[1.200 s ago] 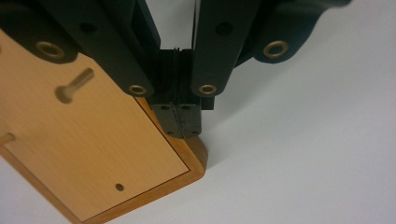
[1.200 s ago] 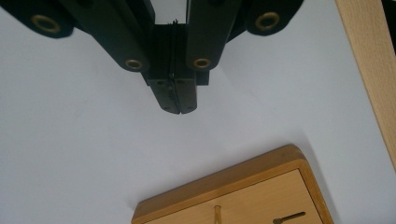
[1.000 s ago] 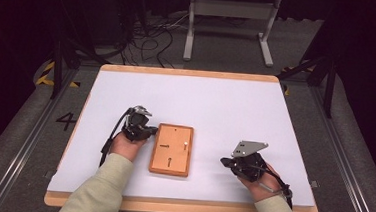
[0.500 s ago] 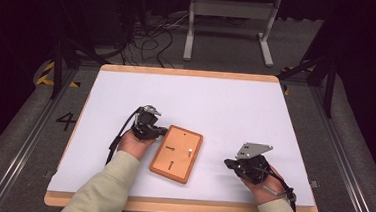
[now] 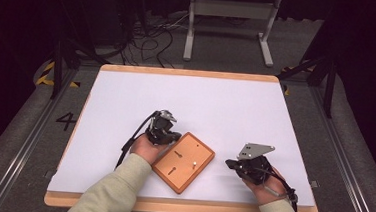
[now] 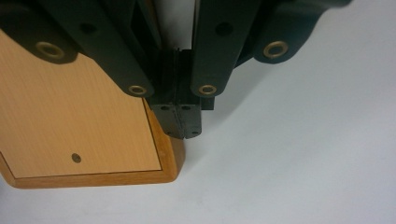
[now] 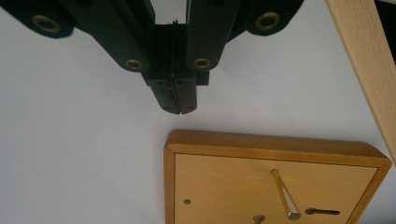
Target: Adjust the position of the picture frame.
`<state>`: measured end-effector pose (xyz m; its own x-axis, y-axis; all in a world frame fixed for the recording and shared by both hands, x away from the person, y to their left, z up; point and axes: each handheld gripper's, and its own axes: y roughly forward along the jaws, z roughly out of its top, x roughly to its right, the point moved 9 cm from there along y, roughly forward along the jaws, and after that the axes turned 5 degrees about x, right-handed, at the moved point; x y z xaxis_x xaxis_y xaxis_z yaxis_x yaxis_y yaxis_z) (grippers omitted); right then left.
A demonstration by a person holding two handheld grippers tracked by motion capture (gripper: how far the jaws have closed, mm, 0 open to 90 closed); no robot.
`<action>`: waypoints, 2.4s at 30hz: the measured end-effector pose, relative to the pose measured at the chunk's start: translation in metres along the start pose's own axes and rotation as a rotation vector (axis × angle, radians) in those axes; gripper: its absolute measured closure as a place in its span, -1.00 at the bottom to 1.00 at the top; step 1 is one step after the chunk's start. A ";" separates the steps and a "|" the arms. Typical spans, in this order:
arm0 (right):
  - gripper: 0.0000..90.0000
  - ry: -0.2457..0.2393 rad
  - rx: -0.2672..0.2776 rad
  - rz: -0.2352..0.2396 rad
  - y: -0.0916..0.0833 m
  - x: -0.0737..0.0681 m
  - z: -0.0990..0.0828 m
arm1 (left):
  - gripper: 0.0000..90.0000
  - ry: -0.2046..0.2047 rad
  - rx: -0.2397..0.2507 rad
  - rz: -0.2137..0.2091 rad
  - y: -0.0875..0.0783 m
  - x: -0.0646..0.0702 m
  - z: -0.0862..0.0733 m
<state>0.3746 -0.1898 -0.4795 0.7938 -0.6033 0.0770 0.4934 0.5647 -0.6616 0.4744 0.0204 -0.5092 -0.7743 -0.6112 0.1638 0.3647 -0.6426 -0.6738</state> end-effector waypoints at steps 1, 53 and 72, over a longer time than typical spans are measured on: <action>1.00 0.000 0.002 -0.001 0.000 0.001 0.000 | 1.00 0.006 0.017 -0.004 -0.004 0.001 0.001; 1.00 0.008 0.023 0.009 0.003 0.007 0.007 | 1.00 0.313 -0.223 -0.379 -0.020 0.144 -0.065; 1.00 0.003 0.023 0.014 0.007 0.007 0.009 | 1.00 0.199 -0.179 -0.214 -0.033 0.079 -0.064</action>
<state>0.3866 -0.1850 -0.4767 0.7996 -0.5970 0.0651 0.4900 0.5859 -0.6454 0.3682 0.0222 -0.5202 -0.9157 -0.3576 0.1834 0.1000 -0.6446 -0.7579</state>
